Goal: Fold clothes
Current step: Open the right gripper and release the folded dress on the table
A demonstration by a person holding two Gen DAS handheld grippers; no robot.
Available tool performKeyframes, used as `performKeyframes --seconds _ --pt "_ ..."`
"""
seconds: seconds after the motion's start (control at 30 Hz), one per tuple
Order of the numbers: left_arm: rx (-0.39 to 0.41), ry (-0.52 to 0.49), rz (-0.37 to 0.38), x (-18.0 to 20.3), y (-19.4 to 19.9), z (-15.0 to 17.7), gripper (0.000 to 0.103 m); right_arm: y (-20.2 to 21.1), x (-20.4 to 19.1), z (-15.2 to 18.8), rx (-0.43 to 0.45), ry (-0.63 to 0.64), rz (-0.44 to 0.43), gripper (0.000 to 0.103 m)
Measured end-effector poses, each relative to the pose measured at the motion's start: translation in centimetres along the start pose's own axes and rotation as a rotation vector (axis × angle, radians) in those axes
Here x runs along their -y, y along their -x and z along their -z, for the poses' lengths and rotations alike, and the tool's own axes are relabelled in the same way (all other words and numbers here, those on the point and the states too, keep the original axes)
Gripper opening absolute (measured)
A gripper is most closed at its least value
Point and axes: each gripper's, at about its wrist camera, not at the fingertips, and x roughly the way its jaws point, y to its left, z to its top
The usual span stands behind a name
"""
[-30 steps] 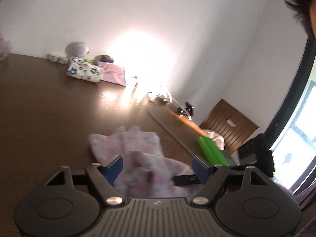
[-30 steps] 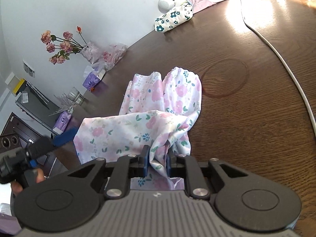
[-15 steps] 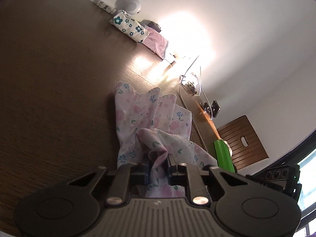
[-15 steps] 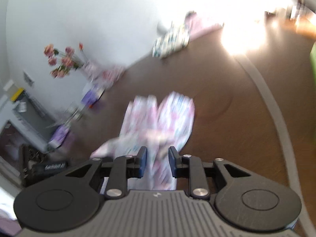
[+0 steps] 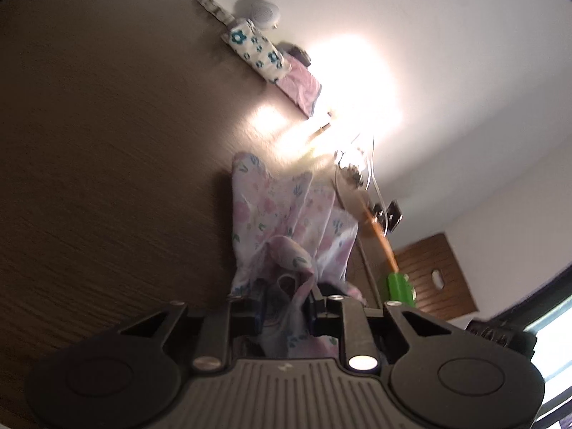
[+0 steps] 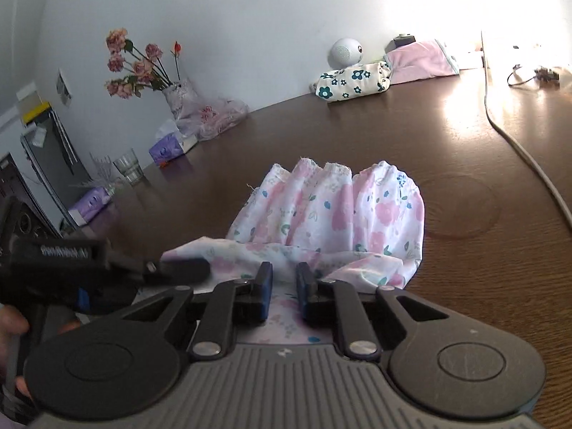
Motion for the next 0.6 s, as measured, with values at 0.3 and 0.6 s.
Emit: performKeyframes --seconds 0.3,0.6 --pt "0.164 -0.427 -0.009 7.6 1.2 1.8 0.02 0.3 -0.9 1.1 0.04 0.072 0.044 0.014" --pt "0.083 -0.294 -0.146 2.9 -2.2 2.3 0.003 2.7 -0.1 1.9 0.159 0.032 0.045 0.033"
